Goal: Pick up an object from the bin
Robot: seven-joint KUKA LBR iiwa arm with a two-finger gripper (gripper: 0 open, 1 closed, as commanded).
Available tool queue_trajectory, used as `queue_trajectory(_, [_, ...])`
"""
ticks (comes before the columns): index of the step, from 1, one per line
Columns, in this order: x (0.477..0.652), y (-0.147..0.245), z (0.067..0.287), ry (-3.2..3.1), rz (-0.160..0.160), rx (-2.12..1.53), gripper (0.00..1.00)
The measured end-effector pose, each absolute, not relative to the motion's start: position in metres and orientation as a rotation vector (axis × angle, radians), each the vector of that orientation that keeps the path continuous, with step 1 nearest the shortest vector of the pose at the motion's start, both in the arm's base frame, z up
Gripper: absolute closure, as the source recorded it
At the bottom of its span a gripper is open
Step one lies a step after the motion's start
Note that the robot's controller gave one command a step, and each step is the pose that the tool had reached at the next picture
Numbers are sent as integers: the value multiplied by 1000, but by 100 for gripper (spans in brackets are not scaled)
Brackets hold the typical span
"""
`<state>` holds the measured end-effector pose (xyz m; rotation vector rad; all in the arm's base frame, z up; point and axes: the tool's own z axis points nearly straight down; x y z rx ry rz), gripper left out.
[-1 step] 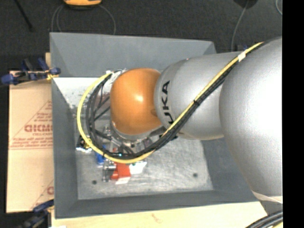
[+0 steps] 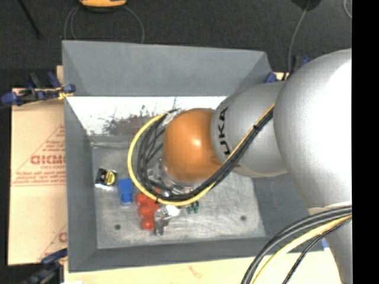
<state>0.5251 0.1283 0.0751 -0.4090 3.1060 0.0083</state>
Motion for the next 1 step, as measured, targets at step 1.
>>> queue_trajectory(1, [544,124,101,2943,-1,-1078,0])
